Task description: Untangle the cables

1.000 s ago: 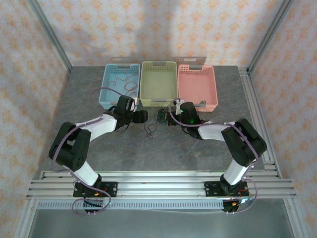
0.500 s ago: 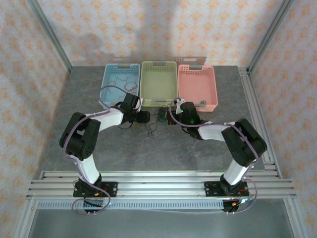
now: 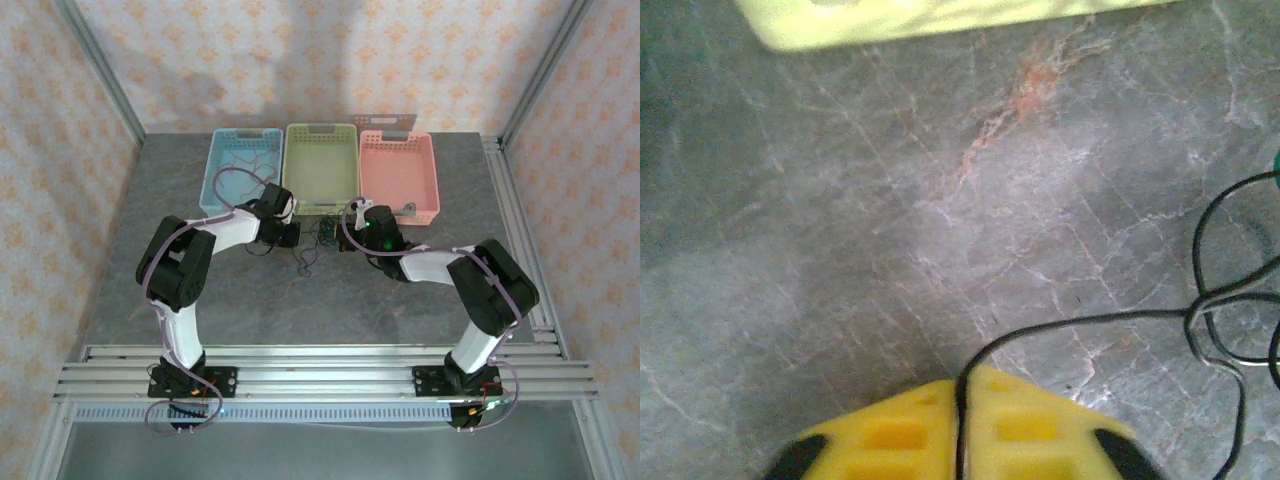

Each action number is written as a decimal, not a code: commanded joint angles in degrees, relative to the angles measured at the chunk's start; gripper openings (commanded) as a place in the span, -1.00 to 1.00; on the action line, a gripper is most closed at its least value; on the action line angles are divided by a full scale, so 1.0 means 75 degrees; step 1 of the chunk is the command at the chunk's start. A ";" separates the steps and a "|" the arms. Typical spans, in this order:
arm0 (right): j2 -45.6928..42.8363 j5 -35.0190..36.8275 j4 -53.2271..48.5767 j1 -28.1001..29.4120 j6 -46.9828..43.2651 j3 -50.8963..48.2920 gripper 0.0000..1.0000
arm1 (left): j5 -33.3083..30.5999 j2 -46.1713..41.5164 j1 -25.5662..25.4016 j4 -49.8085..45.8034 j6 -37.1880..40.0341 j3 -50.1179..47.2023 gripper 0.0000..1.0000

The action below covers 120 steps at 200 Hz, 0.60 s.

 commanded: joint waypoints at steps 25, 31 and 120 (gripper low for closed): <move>-0.0563 0.0867 0.0616 -0.0039 -0.0001 -0.0442 -1.00 | -0.0460 -0.0869 0.0550 0.0384 -0.0735 -0.0810 -1.00; -0.0644 0.1123 0.0637 -0.0052 -0.0027 -0.0522 -1.00 | -0.0536 -0.1154 0.0732 0.0649 -0.0923 -0.1118 -1.00; -0.1105 0.4423 0.1223 -0.0044 -0.0300 -0.1324 -1.00 | -0.3063 -0.4374 0.1682 0.2061 -0.2200 -0.3716 -1.00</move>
